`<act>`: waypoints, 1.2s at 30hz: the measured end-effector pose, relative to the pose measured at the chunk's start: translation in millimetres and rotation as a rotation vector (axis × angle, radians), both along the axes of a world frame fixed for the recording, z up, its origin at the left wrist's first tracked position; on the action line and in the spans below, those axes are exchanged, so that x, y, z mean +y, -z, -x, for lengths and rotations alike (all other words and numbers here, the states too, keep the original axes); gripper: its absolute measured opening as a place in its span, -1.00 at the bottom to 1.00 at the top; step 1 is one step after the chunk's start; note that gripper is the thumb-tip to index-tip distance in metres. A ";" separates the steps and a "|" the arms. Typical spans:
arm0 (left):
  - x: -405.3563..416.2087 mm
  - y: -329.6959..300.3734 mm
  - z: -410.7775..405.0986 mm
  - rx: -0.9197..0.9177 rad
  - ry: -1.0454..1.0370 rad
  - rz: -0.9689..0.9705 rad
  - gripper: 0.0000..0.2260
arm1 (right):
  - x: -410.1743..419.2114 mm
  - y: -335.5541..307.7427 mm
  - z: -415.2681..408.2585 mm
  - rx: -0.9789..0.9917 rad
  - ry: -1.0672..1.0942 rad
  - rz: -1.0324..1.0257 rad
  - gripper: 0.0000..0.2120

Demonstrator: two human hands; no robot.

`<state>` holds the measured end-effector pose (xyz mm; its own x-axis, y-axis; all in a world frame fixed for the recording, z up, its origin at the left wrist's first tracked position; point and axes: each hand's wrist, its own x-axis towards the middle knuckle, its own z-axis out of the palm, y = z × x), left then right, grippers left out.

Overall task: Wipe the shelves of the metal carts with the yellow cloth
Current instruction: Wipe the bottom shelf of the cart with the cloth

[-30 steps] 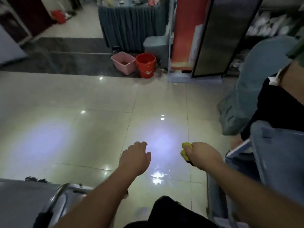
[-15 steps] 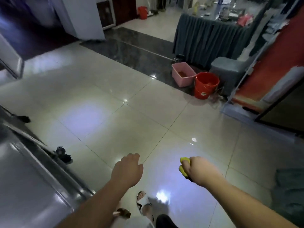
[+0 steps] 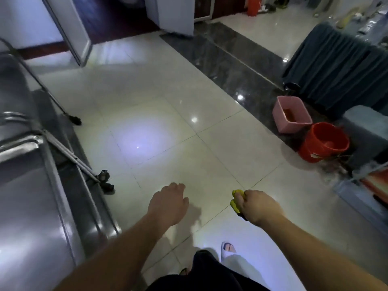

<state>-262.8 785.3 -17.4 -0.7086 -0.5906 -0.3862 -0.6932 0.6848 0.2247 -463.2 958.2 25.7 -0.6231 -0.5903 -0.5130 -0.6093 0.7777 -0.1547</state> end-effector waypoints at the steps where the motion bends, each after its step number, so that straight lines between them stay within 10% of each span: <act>1: -13.4 2.8 -0.5 -0.005 -0.045 -0.006 -0.57 | -24.2 3.8 8.9 -0.012 -0.058 0.005 -0.58; 16: -83.7 28.0 -31.2 -0.056 -0.963 -0.122 -0.63 | -334.6 29.3 34.6 -0.107 -0.848 0.008 -0.48; 36: -52.6 96.1 -104.0 0.015 -1.794 -0.260 -0.57 | -460.0 117.1 -184.9 -0.130 -1.652 -0.221 -0.47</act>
